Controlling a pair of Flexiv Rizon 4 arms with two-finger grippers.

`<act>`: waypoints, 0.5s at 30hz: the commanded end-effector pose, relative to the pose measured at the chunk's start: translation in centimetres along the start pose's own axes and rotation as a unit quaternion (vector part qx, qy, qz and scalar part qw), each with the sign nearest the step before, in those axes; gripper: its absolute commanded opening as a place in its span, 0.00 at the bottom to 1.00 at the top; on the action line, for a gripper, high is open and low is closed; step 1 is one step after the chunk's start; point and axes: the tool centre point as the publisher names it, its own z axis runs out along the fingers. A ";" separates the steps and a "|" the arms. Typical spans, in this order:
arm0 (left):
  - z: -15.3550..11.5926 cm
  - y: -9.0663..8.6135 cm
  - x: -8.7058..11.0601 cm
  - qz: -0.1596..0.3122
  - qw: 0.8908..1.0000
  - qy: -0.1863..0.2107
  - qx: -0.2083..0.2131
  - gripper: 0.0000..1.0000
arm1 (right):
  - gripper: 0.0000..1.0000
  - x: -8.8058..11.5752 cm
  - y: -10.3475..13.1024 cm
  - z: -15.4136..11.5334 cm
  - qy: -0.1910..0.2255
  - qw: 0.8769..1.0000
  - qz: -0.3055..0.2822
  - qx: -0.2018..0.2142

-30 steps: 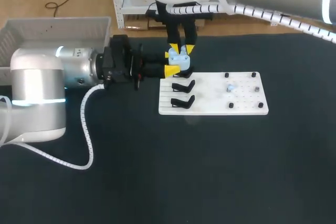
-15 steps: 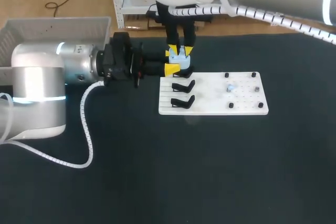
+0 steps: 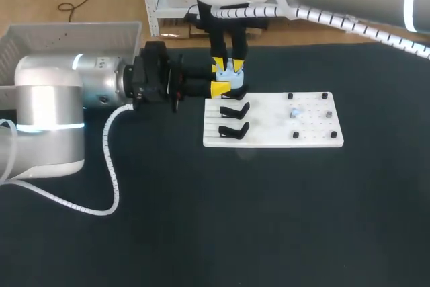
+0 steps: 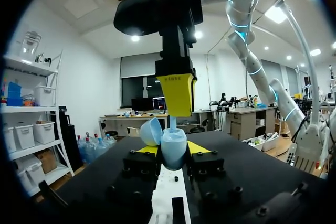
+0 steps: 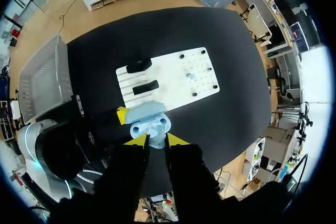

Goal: Pick up each earbud case from the left stands, insert the matching earbuds, close the lid, and place the case in the box.

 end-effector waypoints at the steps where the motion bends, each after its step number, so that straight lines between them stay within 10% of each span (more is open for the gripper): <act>1: 0.0 0.1 0.1 0.000 1.000 0.000 0.001 0.00 | 0.00 0.1 -0.1 0.1 0.003 1.000 0.004 -0.001; 15: 0.0 0.1 0.1 0.000 1.000 0.000 0.001 0.00 | 0.00 0.7 -0.7 -0.5 -0.005 1.000 0.019 -0.013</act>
